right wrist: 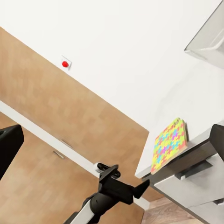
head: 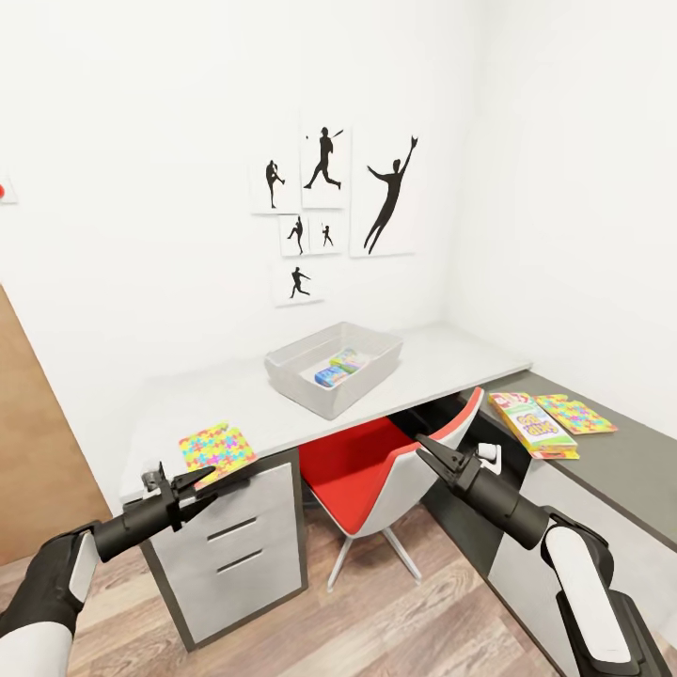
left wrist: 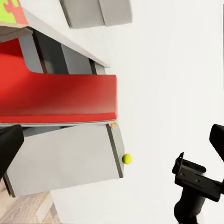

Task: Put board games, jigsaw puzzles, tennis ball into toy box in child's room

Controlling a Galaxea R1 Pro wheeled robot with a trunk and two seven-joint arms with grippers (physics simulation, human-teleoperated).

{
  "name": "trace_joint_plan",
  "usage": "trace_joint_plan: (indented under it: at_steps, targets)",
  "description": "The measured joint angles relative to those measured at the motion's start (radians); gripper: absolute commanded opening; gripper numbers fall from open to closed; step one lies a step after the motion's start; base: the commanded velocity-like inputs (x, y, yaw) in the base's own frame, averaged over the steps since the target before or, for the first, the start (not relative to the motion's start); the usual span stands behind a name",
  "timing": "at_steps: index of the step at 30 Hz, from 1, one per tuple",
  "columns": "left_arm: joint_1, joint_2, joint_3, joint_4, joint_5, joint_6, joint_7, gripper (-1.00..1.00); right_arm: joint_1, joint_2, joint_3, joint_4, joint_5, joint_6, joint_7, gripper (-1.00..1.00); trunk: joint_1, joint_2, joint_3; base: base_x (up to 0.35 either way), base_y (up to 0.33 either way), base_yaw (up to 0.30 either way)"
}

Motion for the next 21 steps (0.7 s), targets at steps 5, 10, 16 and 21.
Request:
trace_joint_plan:
  at_steps: [5, 10, 16, 21]
  targets:
    - [0.000, -0.002, 0.027, 0.000, 0.000, 0.000, 0.047, 1.00, 0.000, 0.000, 0.000, 0.000, 0.000, 0.000, 0.000, 1.00, 0.000, 0.000, 0.000, 0.000, 0.000, 0.000]
    - [0.000, -0.002, 0.036, 0.000, 0.004, 0.002, 0.098, 1.00, 0.000, 0.000, 0.000, 0.000, 0.000, 0.000, 0.000, 1.00, 0.000, 0.000, 0.000, 0.000, 0.000, 0.000]
    - [0.000, -0.003, 0.037, 0.000, 0.005, 0.003, 0.110, 1.00, 0.000, 0.000, 0.000, 0.000, -0.001, 0.000, 0.000, 1.00, 0.000, 0.000, 0.000, 0.000, 0.000, 0.000]
    - [0.000, -0.003, 0.037, 0.000, 0.005, 0.003, 0.111, 1.00, 0.000, 0.000, 0.000, 0.000, -0.001, 0.000, 0.000, 1.00, 0.000, 0.000, 0.000, 0.000, 0.000, 0.000]
